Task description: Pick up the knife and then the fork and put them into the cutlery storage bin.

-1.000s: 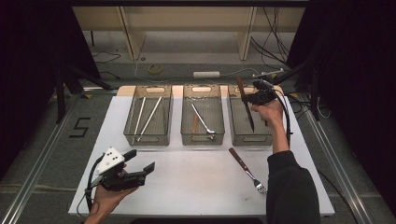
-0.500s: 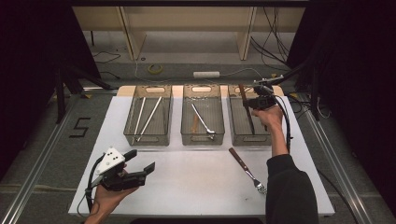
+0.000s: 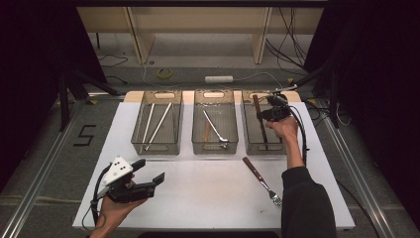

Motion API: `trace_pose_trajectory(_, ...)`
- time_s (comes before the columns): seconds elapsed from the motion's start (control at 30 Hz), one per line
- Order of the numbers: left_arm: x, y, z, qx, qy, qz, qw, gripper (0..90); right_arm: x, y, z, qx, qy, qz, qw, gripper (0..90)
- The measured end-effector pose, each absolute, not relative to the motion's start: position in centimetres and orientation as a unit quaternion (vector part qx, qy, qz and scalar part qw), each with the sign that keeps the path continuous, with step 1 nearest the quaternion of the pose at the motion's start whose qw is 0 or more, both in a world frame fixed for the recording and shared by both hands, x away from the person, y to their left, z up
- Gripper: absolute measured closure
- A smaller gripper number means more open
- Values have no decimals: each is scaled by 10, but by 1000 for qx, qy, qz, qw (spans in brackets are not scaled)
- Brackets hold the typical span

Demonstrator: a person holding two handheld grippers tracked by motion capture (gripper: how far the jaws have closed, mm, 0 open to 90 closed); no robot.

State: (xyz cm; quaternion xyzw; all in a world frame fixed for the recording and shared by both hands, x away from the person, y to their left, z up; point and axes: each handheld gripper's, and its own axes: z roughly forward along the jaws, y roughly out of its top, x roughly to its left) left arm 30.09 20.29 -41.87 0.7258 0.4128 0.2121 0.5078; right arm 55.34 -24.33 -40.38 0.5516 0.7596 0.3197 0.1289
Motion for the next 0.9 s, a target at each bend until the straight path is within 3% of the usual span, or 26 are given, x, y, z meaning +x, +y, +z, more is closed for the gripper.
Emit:
trace_pose_trajectory(0.07, 301, 203, -419, 726, 413, 213, 507, 177, 554, -242, -406, 551, 763, 314, 124, 755)
trace_pose_trajectory(0.27, 301, 203, -419, 724, 414, 213, 508, 177, 553, -243, -400, 562, 755, 315, 124, 546)
trace_pose_trajectory(0.5, 301, 202, -418, 725, 413, 213, 508, 177, 542, -240, -391, 532, 777, 316, 116, 400)
trace_pose_trajectory(0.67, 301, 203, -418, 725, 413, 213, 508, 177, 527, -235, -379, 501, 795, 322, 115, 337)
trace_pose_trajectory(0.9, 300, 203, -419, 724, 414, 214, 509, 177, 500, -228, -366, 458, 818, 326, 122, 316)
